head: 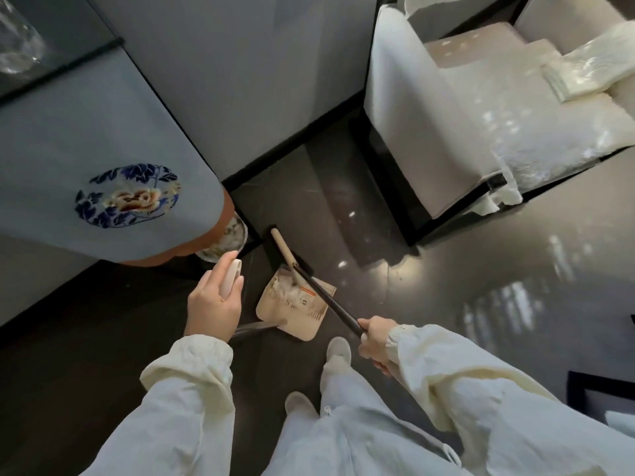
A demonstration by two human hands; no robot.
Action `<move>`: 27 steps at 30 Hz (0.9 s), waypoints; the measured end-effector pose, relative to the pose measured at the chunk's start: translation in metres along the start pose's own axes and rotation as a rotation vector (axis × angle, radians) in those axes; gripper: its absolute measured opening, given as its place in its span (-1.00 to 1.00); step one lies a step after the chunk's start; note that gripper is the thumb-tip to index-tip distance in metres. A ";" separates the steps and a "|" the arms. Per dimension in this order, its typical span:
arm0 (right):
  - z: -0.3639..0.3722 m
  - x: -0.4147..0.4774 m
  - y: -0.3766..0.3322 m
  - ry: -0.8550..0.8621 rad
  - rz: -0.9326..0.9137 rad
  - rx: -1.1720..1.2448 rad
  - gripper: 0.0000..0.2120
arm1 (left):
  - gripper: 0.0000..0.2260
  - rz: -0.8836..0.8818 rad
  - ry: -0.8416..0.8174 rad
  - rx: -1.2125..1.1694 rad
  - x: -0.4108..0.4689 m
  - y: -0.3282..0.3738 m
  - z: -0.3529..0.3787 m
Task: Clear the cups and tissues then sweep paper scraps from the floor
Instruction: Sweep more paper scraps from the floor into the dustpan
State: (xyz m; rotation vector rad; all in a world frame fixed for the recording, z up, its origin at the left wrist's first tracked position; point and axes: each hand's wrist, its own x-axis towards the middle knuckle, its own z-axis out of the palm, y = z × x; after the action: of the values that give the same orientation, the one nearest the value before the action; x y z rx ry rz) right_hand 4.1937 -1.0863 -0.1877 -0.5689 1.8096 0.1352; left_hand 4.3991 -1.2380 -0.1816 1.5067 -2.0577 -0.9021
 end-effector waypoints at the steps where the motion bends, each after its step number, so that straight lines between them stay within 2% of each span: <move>1: 0.004 -0.008 0.004 -0.017 0.013 0.026 -0.56 | -0.65 0.005 -0.002 -0.004 -0.003 -0.001 0.000; 6: 0.009 -0.053 0.006 -0.051 -0.036 0.103 -0.63 | -0.64 0.032 0.037 0.027 -0.037 -0.014 -0.008; 9: 0.023 -0.080 -0.006 -0.055 -0.047 0.122 -0.68 | -0.65 -0.027 0.115 0.017 -0.070 -0.031 -0.029; 15: 0.070 -0.114 -0.039 -0.080 -0.103 0.013 -0.60 | -0.66 -0.158 0.310 -0.047 -0.143 -0.068 -0.080; 20: 0.083 -0.131 -0.076 -0.156 -0.076 -0.031 -0.80 | -0.67 -0.272 0.504 -0.039 -0.206 -0.096 -0.115; 24: 0.098 -0.140 -0.116 -0.204 -0.109 -0.130 -0.60 | -0.68 -0.417 0.666 -0.026 -0.255 -0.119 -0.134; 27: 0.109 -0.147 -0.148 -0.239 -0.186 -0.235 -0.55 | -0.68 -0.527 0.815 -0.028 -0.287 -0.129 -0.144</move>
State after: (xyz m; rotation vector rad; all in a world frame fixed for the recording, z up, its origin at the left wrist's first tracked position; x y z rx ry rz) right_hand 4.3847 -1.1295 -0.0577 -0.8477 1.5108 0.2795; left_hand 4.6725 -1.0273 -0.1652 2.0011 -1.0843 -0.3521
